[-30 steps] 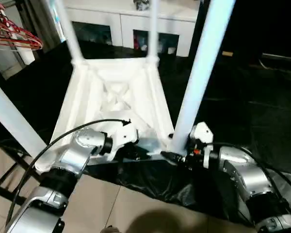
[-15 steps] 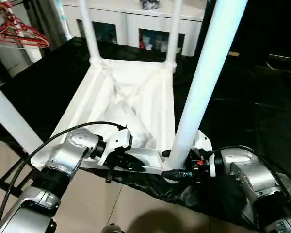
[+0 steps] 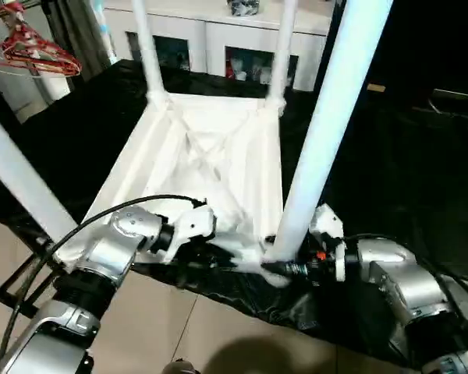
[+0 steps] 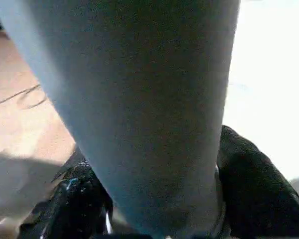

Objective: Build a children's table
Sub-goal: Rotate leg to tighten

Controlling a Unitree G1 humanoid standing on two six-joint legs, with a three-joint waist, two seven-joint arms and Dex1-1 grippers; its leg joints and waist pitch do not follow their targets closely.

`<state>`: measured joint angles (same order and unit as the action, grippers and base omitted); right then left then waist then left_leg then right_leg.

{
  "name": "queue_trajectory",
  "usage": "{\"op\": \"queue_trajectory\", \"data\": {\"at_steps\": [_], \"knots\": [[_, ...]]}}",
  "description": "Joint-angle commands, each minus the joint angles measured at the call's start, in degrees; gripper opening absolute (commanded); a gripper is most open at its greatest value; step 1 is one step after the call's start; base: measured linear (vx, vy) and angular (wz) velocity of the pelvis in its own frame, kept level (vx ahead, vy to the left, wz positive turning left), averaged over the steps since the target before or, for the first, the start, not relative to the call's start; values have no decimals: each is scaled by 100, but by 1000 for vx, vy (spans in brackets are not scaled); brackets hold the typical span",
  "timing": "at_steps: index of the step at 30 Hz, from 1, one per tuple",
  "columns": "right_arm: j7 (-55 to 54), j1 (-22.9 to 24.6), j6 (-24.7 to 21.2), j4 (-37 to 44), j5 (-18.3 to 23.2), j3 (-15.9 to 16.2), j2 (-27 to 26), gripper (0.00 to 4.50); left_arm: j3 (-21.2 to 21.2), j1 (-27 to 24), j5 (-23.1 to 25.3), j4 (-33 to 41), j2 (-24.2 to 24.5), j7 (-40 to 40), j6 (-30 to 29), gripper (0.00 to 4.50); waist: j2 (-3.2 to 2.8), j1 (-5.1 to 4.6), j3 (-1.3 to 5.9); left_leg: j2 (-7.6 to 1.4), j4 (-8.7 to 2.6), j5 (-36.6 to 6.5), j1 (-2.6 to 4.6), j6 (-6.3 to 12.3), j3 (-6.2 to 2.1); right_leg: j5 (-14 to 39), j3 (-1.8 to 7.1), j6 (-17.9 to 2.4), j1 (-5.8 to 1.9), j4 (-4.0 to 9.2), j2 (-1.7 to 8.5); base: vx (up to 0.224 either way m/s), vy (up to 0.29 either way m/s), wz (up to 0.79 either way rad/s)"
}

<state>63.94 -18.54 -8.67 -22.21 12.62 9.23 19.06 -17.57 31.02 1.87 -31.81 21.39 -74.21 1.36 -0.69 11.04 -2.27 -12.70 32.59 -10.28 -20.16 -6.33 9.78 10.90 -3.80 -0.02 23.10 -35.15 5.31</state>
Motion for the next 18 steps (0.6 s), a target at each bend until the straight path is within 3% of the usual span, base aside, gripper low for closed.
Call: {"op": "queue_trajectory", "data": {"at_steps": [1,4,9,10,13,16,17,18], "knots": [[-806,-80,163,-277,-266,115,-381,256,199,159,168,-6,-172,857,-170,0,35,-32,308,-22,-402,-1348,-19,29,13,1544,206,-917,-288,451,301,0,0,0],[-1362,-128,248,-479,-384,29,-621,255,237,135,198,59,-336,1174,-314,0,49,-154,302,-13,-426,-1407,-16,-38,2,1798,205,-819,-283,480,288,0,0,0],[-2873,-378,358,-1104,-596,-245,-1358,254,215,216,385,-24,-854,2128,-511,0,16,-208,309,-15,-425,-1368,-15,-42,1,1578,212,-875,-263,466,273,0,0,0],[-2883,-381,359,-1109,-598,-246,-1363,254,216,217,386,-26,-857,2135,-512,0,-61,-205,315,-13,-421,-1407,-3,-71,-5,1575,210,-894,-252,460,274,0,0,0],[-4124,-747,380,-1705,-882,-334,-1786,254,221,359,465,-257,-1265,2720,-629,0,-39,-264,319,15,-416,-1400,-12,-107,1,1363,209,-929,-274,457,248,0,0,0],[-4454,-924,584,-1958,-1018,-301,-1979,254,175,398,574,-347,-1460,2974,-681,0,-62,-282,329,24,-409,-1374,-12,-61,6,1405,212,-872,-271,477,254,0,0,0],[-4482,-965,673,-2017,-1038,-297,-2043,309,158,407,600,-369,-1520,3026,-702,0,-73,-282,337,19,-407,-1356,-19,-26,4,1357,208,-877,-275,472,257,0,0,0],[-4487,-974,702,-2026,-1041,-300,-2058,323,154,413,607,-378,-1538,3042,-706,0,-75,-274,344,21,-396,-1301,-21,1,8,1261,210,-870,-275,469,247,0,0,0]]}}
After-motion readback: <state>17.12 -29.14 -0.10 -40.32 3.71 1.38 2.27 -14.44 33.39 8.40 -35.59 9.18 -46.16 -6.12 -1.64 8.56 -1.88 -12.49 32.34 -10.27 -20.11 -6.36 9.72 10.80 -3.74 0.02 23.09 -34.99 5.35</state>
